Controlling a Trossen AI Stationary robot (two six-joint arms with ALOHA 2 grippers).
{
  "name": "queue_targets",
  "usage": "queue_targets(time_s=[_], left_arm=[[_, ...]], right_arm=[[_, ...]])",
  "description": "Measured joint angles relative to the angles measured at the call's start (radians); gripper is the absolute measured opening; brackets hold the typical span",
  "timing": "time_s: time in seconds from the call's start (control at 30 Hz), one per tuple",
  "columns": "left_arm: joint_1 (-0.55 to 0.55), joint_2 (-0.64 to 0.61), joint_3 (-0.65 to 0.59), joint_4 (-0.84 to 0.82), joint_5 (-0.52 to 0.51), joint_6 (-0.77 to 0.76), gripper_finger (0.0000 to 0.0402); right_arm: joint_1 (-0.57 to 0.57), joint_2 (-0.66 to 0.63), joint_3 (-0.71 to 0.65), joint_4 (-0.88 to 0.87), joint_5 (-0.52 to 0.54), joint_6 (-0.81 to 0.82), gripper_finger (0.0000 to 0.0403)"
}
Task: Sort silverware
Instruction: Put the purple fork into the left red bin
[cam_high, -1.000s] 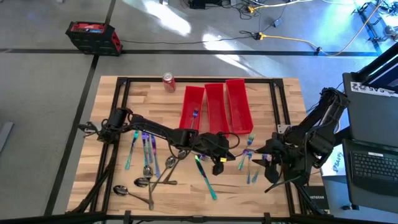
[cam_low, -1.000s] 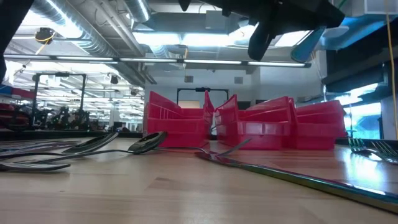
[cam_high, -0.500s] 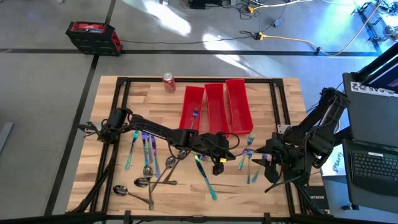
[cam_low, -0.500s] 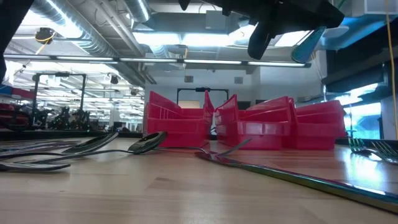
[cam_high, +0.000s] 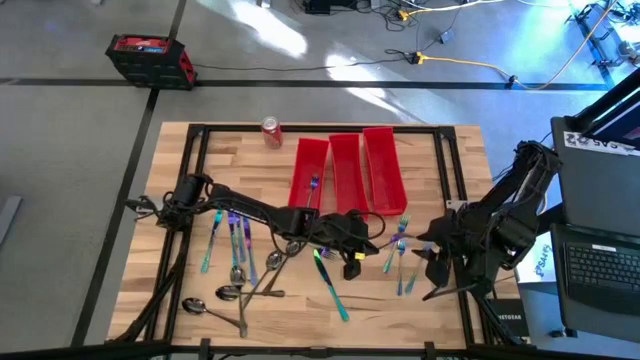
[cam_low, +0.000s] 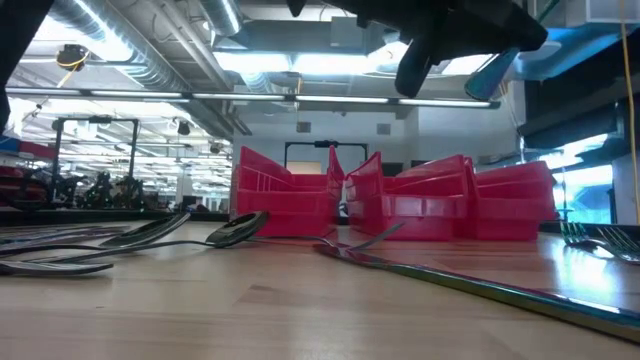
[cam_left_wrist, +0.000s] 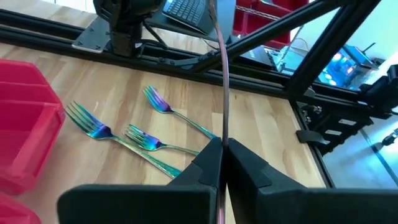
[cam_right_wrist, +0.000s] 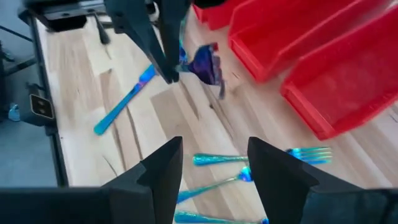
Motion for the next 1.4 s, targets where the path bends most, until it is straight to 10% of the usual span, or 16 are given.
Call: queue_targets(time_s=[0.43,0.9,1.4], left_arm=[[-0.005,-0.094,-0.038,-0.004,-0.027,0.068,0.0],[0.046,-0.374,-0.514,0.366,-0.105,-0.148,0.0],[0.275,-0.656,-0.806,0.323,-0.06,-0.392,0.0]], right_arm=[[0.022,0.0,0.0,-0.08,-0.038,0.044,0.0166],[0.058,0.0,-0.001,-0.093,0.035,0.093,0.0166],[0.058,0.0,-0.001,-0.087,0.082,0.085,0.0166]])
